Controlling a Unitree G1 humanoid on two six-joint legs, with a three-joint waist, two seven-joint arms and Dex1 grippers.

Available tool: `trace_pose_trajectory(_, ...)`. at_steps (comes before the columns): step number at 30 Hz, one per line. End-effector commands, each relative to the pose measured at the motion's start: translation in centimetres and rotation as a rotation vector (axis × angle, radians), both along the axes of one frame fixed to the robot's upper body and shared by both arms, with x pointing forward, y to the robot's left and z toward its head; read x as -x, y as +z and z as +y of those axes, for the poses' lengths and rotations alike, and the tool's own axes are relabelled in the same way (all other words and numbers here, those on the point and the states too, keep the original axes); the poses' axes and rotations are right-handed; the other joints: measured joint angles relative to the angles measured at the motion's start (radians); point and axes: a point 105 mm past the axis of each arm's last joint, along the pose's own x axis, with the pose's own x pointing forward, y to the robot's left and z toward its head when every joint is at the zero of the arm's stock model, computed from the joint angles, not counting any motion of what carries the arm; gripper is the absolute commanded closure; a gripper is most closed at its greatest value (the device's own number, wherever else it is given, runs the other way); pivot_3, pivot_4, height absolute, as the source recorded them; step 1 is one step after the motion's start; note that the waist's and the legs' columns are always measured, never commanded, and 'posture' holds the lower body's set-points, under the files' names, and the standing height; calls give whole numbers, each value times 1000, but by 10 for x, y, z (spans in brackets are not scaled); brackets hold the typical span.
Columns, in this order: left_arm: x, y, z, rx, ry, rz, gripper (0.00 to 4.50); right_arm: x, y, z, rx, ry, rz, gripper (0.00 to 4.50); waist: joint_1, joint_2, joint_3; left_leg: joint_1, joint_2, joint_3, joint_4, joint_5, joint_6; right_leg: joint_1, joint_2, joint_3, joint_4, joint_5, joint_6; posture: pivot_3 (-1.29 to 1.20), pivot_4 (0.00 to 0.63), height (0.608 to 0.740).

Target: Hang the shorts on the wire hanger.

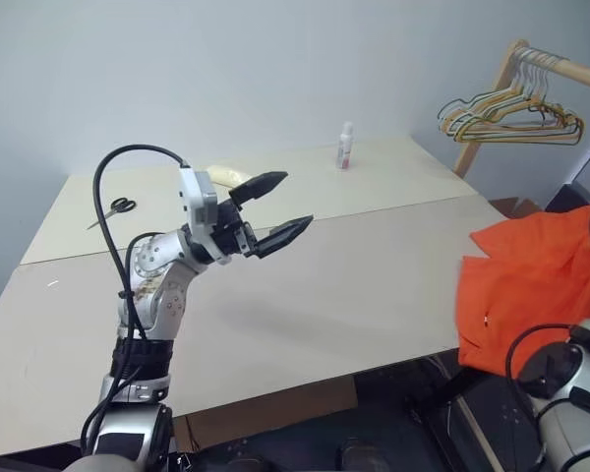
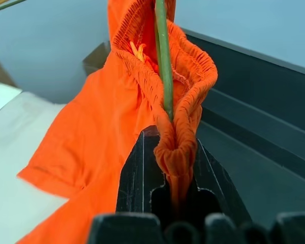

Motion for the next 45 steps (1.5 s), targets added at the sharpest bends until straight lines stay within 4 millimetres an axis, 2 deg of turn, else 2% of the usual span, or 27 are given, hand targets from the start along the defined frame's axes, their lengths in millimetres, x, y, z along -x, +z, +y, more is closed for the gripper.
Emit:
trace_pose_trajectory(1, 8, 10, 0, 42, -23, -25, 0, 4, 36, -16, 75, -78, -123, 4444, 0, 1, 0, 0, 0, 0, 0, 0, 0, 0, 0, 0, 0, 0, 0, -60, 0, 740)
trace_pose_trajectory(12, 10, 10, -2, 50, -34, -23, 0, -2, 37, -40, -7, -135, -172, 4444, 3, 1, 1, 0, 0, 1, -1, 0, 2, 2, 1, 1, -4, 0, 0, -46, 0, 740)
trace_pose_trajectory(18, 15, 16, 0, 96, -68, -30, 0, 2, 17, -49, -168, -168, -200, 4444, 4, 1, 1, 0, 2, 2, -2, -1, 2, 3, 3, 2, -8, 0, 0, -44, 0, 740)
trace_pose_trajectory(24, 14, 15, 0, 90, -61, -33, 0, 9, 4, -55, -252, -227, -203, 4444, 5, 1, 1, -1, 3, 3, -3, -1, 3, 4, 5, 2, -14, 1, 1, -34, 0, 740)
trace_pose_trajectory(31, 16, 15, -1, 79, -72, -40, 0, 9, -1, -56, -220, -233, -154, 4444, 7, 1, 1, -1, 3, 4, -2, -2, 5, 6, 5, 3, -15, 1, 1, -16, 0, 740)
trace_pose_trajectory(37, 23, 14, -3, 72, -110, -39, 0, 10, 3, -57, -125, -219, -82, 4444, 8, 1, 1, -1, 3, 5, -2, -2, 5, 6, 5, 3, -15, 1, 1, -3, 0, 740)
trace_pose_trajectory(45, 22, 15, -1, 69, -106, -36, 0, 19, 16, -62, 0, -272, -8, 1708, 11, 1, 1, 0, 3, 6, -2, -2, 5, 5, 5, 6, -15, 2, 1, 20, 0, 740)
